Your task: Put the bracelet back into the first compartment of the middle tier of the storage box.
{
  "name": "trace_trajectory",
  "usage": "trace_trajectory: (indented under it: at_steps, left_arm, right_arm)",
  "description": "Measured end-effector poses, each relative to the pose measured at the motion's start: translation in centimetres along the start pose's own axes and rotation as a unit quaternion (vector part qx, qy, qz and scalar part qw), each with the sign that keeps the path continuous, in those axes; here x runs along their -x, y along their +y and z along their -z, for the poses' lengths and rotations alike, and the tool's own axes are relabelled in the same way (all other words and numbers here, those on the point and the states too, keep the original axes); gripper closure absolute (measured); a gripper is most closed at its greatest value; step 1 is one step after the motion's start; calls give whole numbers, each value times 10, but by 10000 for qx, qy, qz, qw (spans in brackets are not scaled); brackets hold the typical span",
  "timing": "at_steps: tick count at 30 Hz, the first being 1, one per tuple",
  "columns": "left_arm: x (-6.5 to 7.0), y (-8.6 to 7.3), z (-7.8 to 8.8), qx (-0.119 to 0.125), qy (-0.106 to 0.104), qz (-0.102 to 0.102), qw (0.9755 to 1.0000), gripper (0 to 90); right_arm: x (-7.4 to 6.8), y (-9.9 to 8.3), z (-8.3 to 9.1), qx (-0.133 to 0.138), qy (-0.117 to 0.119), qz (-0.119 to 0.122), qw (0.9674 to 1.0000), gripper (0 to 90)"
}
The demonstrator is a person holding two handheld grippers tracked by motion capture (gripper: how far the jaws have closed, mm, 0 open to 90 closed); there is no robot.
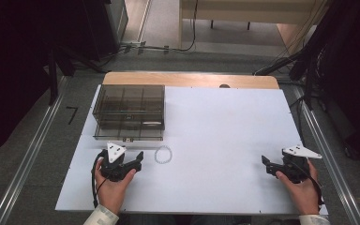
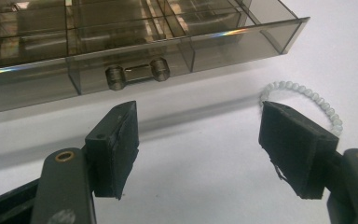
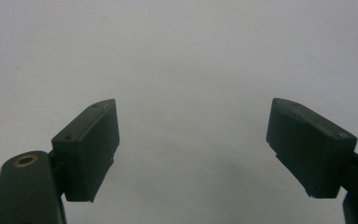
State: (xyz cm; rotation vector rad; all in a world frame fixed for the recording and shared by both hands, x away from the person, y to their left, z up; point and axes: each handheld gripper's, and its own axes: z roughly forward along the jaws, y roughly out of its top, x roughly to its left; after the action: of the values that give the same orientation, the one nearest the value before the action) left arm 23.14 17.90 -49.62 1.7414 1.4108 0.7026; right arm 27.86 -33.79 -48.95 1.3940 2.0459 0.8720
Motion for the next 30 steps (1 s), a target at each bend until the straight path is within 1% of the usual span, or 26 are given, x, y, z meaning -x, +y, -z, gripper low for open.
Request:
trace_trajectory:
  at_steps: [15,30]
  left_arm:
    - [5,1,-9,-87,30,-113,9999,299]
    - [7,1,-13,-126,8,-126,9998,312]
  right_arm:
    - [0,0,0,-9,2,-5,10000,155]
    - [0,0,-1,-39,0,2,10000,155]
